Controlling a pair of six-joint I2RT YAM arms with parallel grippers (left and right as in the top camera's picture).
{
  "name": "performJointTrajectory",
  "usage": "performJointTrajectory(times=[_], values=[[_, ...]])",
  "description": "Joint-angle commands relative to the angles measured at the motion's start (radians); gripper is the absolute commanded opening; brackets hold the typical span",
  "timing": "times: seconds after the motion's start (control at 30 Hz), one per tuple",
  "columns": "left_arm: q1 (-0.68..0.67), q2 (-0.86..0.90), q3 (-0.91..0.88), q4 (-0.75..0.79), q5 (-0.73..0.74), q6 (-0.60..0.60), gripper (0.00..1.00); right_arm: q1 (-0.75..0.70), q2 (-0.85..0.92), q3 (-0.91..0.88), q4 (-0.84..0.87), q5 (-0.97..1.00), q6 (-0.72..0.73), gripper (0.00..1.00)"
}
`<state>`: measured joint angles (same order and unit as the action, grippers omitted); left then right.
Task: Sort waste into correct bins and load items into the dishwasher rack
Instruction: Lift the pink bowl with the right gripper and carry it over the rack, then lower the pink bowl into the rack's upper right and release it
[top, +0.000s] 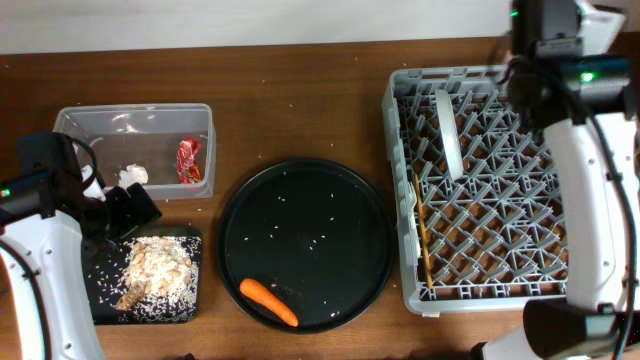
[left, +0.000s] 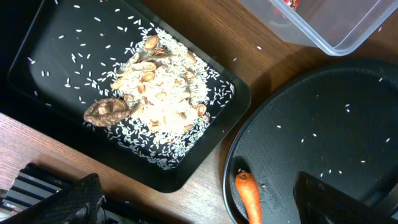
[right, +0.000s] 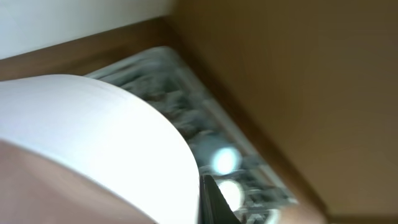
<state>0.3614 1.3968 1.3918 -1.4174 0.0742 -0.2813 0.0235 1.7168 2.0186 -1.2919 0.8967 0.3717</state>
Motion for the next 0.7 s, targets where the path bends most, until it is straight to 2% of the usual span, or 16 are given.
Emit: performJointTrajectory(times=[0.0, 0.13, 0.37, 0.67], values=[[0.005, -0.017, -0.003, 0.002, 0.016, -0.010, 0.98, -0.110, 0.070, 0.001, 0.024, 0.191, 0.060, 0.04], [0.005, -0.017, -0.003, 0.003, 0.016, -0.010, 0.98, -0.218, 0.195, 0.000, 0.058, 0.219, 0.060, 0.04], [0.005, -0.017, -0.003, 0.006, 0.016, -0.010, 0.98, -0.312, 0.381, 0.000, 0.118, 0.262, 0.060, 0.04], [0.005, -0.017, -0.003, 0.006, 0.016, -0.010, 0.98, -0.357, 0.468, -0.010, 0.169, 0.220, 0.060, 0.04]])
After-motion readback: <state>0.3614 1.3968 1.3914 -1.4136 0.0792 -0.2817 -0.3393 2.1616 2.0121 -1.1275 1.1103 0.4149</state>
